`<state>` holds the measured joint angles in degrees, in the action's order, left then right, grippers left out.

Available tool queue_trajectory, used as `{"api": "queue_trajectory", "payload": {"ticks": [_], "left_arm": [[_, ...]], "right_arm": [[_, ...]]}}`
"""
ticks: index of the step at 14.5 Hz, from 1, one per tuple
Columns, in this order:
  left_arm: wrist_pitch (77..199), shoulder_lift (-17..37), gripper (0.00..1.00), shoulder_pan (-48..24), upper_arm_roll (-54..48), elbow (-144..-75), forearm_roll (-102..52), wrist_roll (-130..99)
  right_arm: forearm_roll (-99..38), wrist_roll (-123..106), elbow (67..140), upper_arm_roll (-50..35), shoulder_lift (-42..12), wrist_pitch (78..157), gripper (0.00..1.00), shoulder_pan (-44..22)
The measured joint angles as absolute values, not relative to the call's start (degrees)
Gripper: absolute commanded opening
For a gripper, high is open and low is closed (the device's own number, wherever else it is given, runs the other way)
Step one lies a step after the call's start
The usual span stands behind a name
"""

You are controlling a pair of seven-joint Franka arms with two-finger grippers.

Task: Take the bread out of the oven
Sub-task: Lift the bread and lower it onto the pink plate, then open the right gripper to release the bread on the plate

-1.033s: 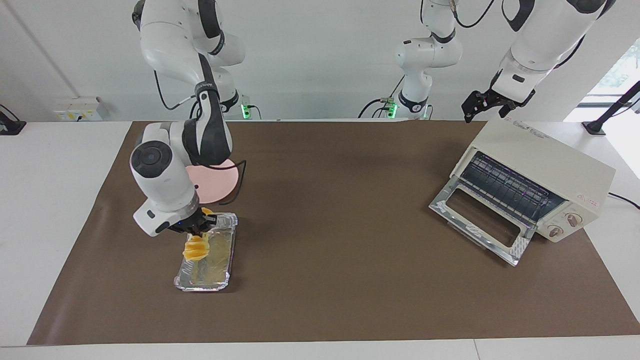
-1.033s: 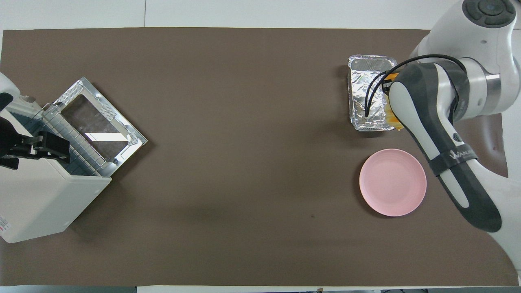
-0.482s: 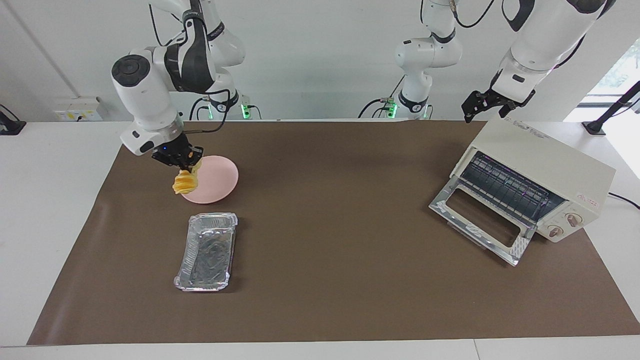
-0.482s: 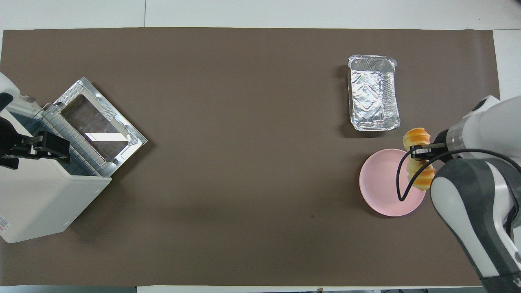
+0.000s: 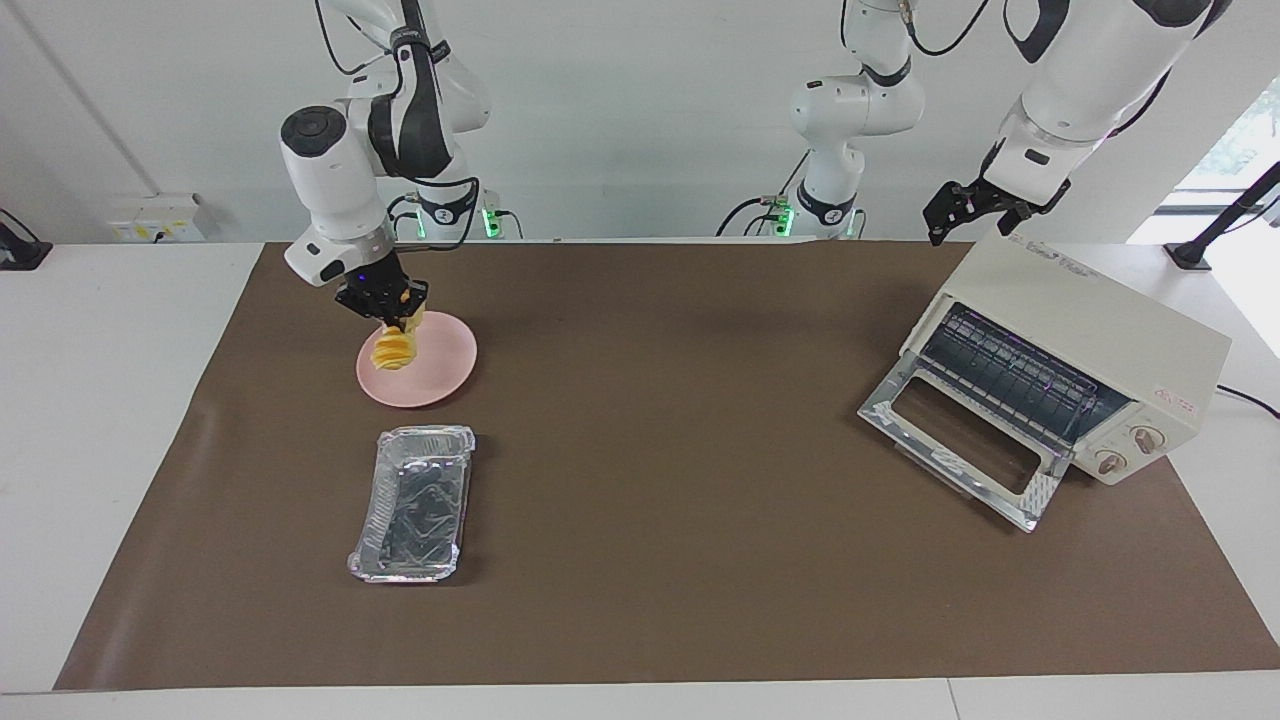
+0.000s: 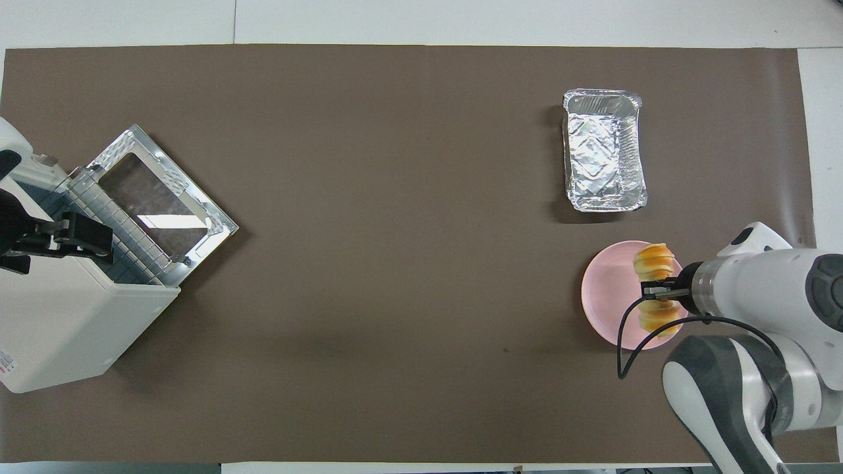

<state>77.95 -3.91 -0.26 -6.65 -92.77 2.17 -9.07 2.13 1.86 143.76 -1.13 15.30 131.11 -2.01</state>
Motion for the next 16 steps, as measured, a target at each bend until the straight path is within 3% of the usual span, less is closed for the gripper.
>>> {"api": "queue_trajectory", "payload": {"ticks": [6,11,12,13,16], "left_arm": [[77.95,-3.91,1.0,-0.26,-6.65,-92.77,2.17,-9.07],[77.95,-3.91,1.0,-0.26,-6.65,-92.77,2.17,-9.07],[77.95,-3.91,1.0,-0.26,-6.65,-92.77,2.17,-9.07],[77.95,-3.91,1.0,-0.26,-6.65,-92.77,2.17,-9.07],[77.95,-3.91,1.0,-0.26,-6.65,-92.77,2.17,-9.07]], "right_arm": [[1.67,5.57,146.66,-1.24,10.04,141.28,0.0,-6.62],[1.57,5.57,146.66,-1.05,7.57,143.55,0.0,-6.39],[1.57,5.57,146.66,-1.03,7.55,143.56,0.26,-6.38],[1.56,5.57,146.66,-1.03,7.55,143.56,0.99,-6.38],[1.55,5.57,146.67,-1.03,7.55,143.55,1.0,-6.38]]}}
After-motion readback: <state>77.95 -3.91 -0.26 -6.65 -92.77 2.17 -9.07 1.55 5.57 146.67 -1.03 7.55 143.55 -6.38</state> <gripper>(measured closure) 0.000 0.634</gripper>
